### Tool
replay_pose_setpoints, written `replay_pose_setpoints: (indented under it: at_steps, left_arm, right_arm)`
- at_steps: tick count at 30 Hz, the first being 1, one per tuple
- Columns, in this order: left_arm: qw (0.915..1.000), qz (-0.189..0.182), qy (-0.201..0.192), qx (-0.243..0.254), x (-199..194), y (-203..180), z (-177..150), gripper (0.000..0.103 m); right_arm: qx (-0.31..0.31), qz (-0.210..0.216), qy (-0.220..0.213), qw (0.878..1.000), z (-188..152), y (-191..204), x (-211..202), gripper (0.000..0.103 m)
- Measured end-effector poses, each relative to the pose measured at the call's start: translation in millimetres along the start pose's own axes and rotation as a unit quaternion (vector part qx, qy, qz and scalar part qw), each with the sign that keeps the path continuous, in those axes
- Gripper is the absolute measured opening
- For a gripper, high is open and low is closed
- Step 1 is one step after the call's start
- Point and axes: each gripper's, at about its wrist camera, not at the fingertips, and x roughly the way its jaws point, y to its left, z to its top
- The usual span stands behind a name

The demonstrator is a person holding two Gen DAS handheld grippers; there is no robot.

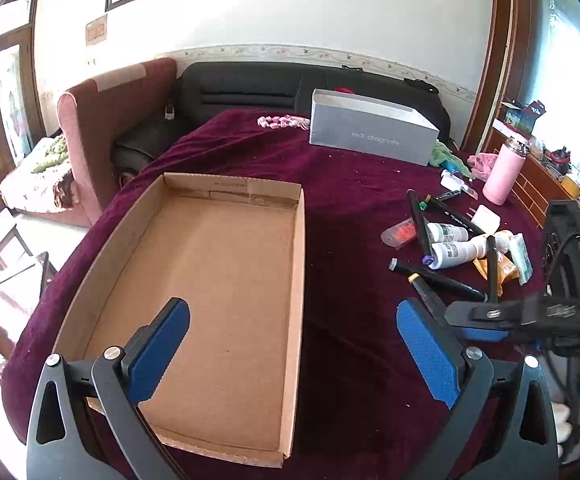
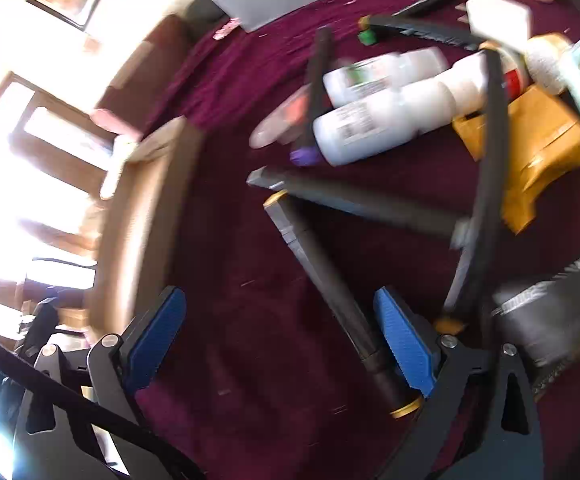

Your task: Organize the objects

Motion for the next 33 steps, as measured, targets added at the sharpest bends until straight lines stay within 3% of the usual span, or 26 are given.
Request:
replay_pose_setpoints:
  at_steps: [1,2,3,7,12,16,19,25,33]
  left_arm:
    - [1.0000,-0.002,0.003,0.000,0.3,-1.3,-0.8,0.102]
    - [1.0000,-0.006,0.006,0.000,0.7,-3.5,-1.7,0.102]
    - [0.9999,-0.011,0.009,0.003,1.2,-8.1,-3.4,0.102]
    - [0.9982,-0.034,0.028,0.039,11.6,-42.6,-11.1,0.102]
    - [0.9940,-0.027,0.066,0.084,42.8,-88.1,-18.9,0.101]
    - [0.9879,0.020,0.077,0.133,68.0,-118.2,-24.2,0.092]
    - [0.9825,0.031,0.097,0.156,84.5,-129.9,-29.3,0.075]
    - [0.9803,0.014,0.136,0.142,99.7,-131.9,-34.2,0.052]
    - [0.9824,-0.034,0.147,0.110,96.8,-117.7,-34.4,0.048]
  right_arm:
    - [0.010,0.059,0.015,0.998,-2.9,2.0,0.5,0.096]
    - [0.017,0.091,0.018,0.996,-3.9,3.1,-2.1,0.096]
    - [0.016,0.095,0.003,0.995,-3.6,4.5,-10.0,0.096]
    - [-0.015,0.001,-0.061,0.998,-0.3,3.3,-39.8,0.096]
    - [-0.030,-0.090,-0.116,0.989,-7.9,-5.6,-77.1,0.096]
    - [-0.045,-0.123,-0.127,0.983,-7.7,-14.5,-84.7,0.096]
    - [-0.054,-0.138,-0.124,0.981,-12.2,-13.3,-83.8,0.096]
    - [-0.057,-0.130,-0.119,0.983,-3.9,-19.2,-73.3,0.096]
    - [-0.067,-0.133,-0.108,0.983,-2.8,-16.8,-66.3,0.096]
